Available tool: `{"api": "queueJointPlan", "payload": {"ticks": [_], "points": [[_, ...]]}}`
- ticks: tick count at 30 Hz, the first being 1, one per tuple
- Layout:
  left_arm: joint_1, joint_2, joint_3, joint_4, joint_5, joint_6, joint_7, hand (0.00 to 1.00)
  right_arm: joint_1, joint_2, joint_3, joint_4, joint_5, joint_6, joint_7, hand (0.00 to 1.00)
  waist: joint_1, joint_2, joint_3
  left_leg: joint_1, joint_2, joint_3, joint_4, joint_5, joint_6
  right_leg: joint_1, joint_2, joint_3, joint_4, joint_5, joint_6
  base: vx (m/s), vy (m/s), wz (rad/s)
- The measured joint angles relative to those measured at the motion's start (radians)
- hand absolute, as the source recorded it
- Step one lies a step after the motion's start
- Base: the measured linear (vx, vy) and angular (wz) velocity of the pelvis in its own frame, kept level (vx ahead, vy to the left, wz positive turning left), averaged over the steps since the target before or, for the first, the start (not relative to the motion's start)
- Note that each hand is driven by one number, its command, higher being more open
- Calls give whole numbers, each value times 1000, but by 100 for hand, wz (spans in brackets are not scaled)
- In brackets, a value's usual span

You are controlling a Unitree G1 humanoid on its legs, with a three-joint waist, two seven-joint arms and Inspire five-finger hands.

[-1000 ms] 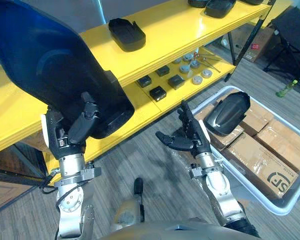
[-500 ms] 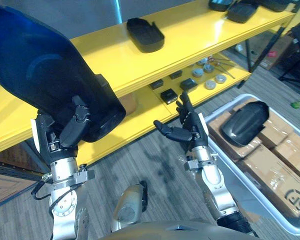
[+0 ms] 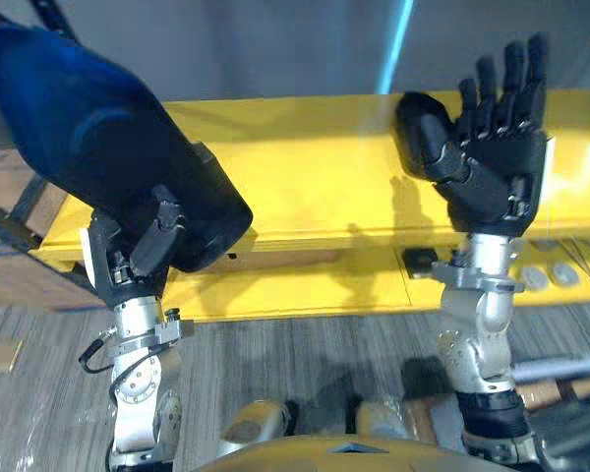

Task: Walk over and take three plastic housings, then place them on the shelf

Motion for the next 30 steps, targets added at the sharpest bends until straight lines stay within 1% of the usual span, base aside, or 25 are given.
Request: {"api": "queueJointPlan", "payload": {"ticks": [1,2,3,4,5,6,8,9,11,13,14,15,16,17,19,20,22,23,24,25,26,27,28,30], "points": [[-3,-1,1,0,0,0,-18,0,-6,-17,-45,0,-3,0,3,100,-3,5,0,-15,56,80,-24,-1,3,19,9,-52,-28,2,-11,115,-206,102],[-4,-2,0,0,-1,0,-27,0,-6,-18,-66,2,-4,1,2,100,-3,4,1,-16,81,125,-45,3,2,23,9,-70,-32,0,-13,86,-172,104],[-4,-7,-2,1,-3,0,-41,0,-2,-12,-104,4,-4,5,-2,100,-9,4,1,-9,123,221,-85,34,4,32,-2,-99,-33,-3,-19,60,-99,73],[-5,-10,-6,1,-3,0,-49,0,2,-5,-124,4,-4,7,-6,100,-16,5,0,-3,144,279,-104,55,11,37,-13,-116,-32,-5,-22,88,-63,90],[-10,-15,-12,1,-3,0,-64,0,10,7,-152,4,-6,8,-19,100,-36,10,1,12,166,366,-141,94,16,48,-31,-146,-32,-6,-22,79,20,75],[-22,-15,-24,0,-3,0,-78,0,26,20,-180,4,-19,8,-29,100,-42,13,-1,30,153,397,-182,125,32,52,-47,-157,-31,-5,-20,82,70,59],[-47,-14,-46,0,-2,0,-90,0,66,47,-198,4,-26,8,-35,100,-48,12,-1,60,123,396,-222,140,38,75,-64,-156,-55,-2,-14,48,112,14],[-53,-13,-52,-2,0,0,-99,0,80,60,-199,4,-27,8,-33,100,-54,12,-1,72,115,399,-233,142,41,87,-68,-148,-72,6,-2,25,95,-5],[-55,0,-52,-4,0,1,-124,0,95,88,-200,3,-36,8,-32,100,-62,12,-2,94,105,421,-251,144,43,103,-74,-129,-105,19,19,9,88,-31],[-55,27,-52,-7,1,2,-162,0,130,91,-203,-4,-56,8,-28,100,-69,12,-2,115,99,443,-267,143,44,117,-74,-104,-136,32,38,-14,69,-40],[-56,39,-50,-12,2,6,-179,0,153,91,-203,-13,-61,10,-24,100,-78,12,-2,127,98,452,-278,143,44,120,-74,-94,-142,36,42,-37,47,-32],[-57,57,-49,-32,2,30,-199,0,186,92,-204,-31,-62,25,-15,100,-91,13,-3,136,97,464,-285,143,44,120,-72,-83,-150,43,42,-43,58,-43],[-67,73,-49,-48,2,48,-218,0,220,92,-206,-53,-62,40,-6,100,-99,15,-7,148,97,483,-299,143,45,119,-68,-60,-162,53,43,-39,52,-44],[-80,79,-49,-48,2,53,-228,0,237,92,-210,-61,-63,43,5,100,-102,16,-11,151,98,491,-303,143,45,120,-66,-57,-172,61,42,-13,51,-49],[-163,110,-46,-44,1,105,-236,0,279,92,-224,-78,-62,79,54,100,-123,17,-17,162,98,520,-313,145,47,124,-62,-25,-194,82,45,-19,56,-40],[-186,116,-44,-43,1,118,-236,0,285,92,-224,-80,-62,84,63,100,-133,16,-18,162,98,525,-315,145,47,124,-61,-18,-201,88,46,-41,64,-37],[-290,146,-43,-4,0,155,-232,0,295,91,-237,-81,-63,115,106,100,-153,17,-18,168,96,559,-331,149,52,108,-58,15,-209,105,48,-59,72,-39],[-317,153,-43,15,0,163,-229,0,297,89,-241,-79,-64,121,115,100,-158,17,-18,171,95,564,-334,150,55,107,-59,20,-211,107,49,-60,69,-32],[-362,165,-43,59,0,180,-215,0,302,81,-241,-77,-64,128,130,100,-170,18,-19,182,93,572,-345,152,55,111,-58,28,-220,113,50,-42,55,-28],[-401,182,-43,115,0,189,-198,0,308,67,-240,-77,-63,129,154,100,-174,19,-19,190,92,586,-353,154,55,110,-53,41,-222,118,50,-24,32,-31],[-418,191,-43,145,0,198,-190,0,310,59,-239,-76,-63,131,167,100,-175,19,-19,196,92,593,-360,157,55,110,-49,49,-223,119,50,-29,21,-28],[-448,207,-43,213,-1,206,-173,0,310,49,-236,-76,-63,137,194,100,-184,18,-20,202,92,597,-369,160,55,111,-47,53,-225,121,49,-22,9,-14],[-459,216,-42,242,-3,213,-165,0,310,42,-228,-76,-63,137,205,100,-190,18,-21,202,92,597,-372,163,55,110,-46,53,-226,122,50,-26,7,-7],[-499,230,-43,348,-9,244,-150,0,309,-1,-187,-71,-63,144,247,100,-197,18,-21,205,91,601,-396,180,53,107,-41,55,-242,133,49,-6,-1,-2]]}}
